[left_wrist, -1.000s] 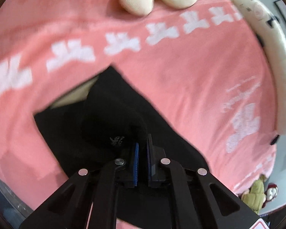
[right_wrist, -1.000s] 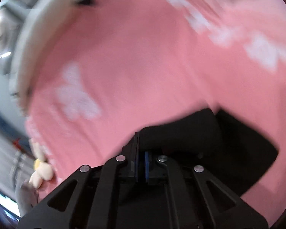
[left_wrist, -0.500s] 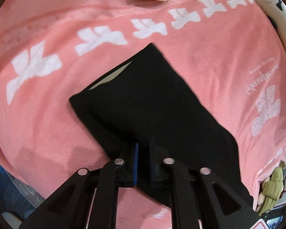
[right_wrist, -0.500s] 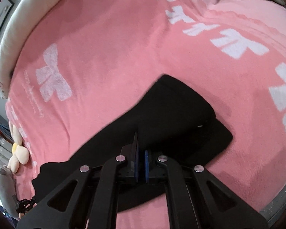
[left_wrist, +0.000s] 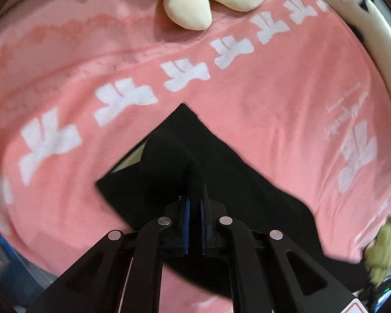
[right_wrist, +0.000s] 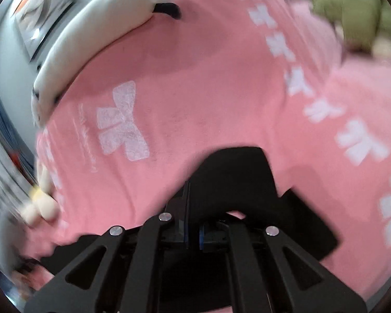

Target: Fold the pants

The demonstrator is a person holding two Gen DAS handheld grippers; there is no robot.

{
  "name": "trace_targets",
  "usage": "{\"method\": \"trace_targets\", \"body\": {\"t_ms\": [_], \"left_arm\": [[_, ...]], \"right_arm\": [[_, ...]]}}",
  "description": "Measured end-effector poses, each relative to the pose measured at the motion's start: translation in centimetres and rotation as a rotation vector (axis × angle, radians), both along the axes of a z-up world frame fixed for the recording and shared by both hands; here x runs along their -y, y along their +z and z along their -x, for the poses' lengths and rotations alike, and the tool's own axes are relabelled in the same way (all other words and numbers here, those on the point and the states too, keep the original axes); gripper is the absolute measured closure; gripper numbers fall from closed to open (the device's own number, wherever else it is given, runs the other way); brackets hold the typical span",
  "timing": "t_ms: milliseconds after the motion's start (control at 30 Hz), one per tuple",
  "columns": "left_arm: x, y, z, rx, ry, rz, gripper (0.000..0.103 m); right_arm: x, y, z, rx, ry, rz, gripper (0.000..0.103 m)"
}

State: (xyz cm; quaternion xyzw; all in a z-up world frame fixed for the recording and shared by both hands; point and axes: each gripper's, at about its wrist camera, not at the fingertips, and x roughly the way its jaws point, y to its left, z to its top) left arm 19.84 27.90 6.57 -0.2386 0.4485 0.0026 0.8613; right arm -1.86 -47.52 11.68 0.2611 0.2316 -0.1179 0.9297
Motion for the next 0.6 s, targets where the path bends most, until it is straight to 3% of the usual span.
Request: {"method": "trace_targets", "body": {"t_ms": [33, 100, 133, 167, 267, 367, 400, 433, 533, 600], "left_arm": [[0.0, -1.5, 0.1, -0.055, -0.009, -0.064, 0.099], [-0.3, -4.8, 0.1, -0.155, -0.008, -0.107, 0.097], [-0.8, -6.2, 0.6, -0.162, 0.008, -0.080, 0.095], [-0.9, -6.1, 0.9, -0.140, 0.013, -0.082, 0.094], [0.4, -4.6, 1.4, -0.123, 0.000, -0.199, 0.088], [1.7, -2.6, 2.3, -0.108, 0.018, -0.286, 0.070], [1.9, -2.2, 2.7, -0.111, 0.040, -0.309, 0.048], [2.2, -1.4, 3.4, -0.097, 0.084, -0.358, 0.037], [3.6, 0.8, 5.0, -0.046, 0.169, -0.498, 0.036], [5.1, 2.2, 5.7, 0.024, 0.119, -0.455, 0.036]], "right_arm": [[0.9, -2.2, -0.3, -0.099, -0.021, 0.003, 0.100], [3.0, -7.6, -0.4, -0.260, -0.060, -0.072, 0.100], [3.4, -9.2, -0.1, -0.292, -0.063, -0.099, 0.099], [3.5, -10.0, 0.6, -0.266, -0.064, -0.113, 0.099], [3.4, -9.7, 1.8, -0.223, -0.089, -0.150, 0.092], [3.1, -8.9, 2.7, -0.253, -0.120, -0.087, 0.087], [3.1, -8.6, 3.2, -0.257, -0.135, -0.069, 0.086], [2.9, -8.3, 3.7, -0.262, -0.159, -0.045, 0.085], [1.1, -6.5, 5.4, -0.215, -0.223, 0.047, 0.083], [-1.5, -4.7, 5.4, -0.153, -0.140, 0.090, 0.083]]}}
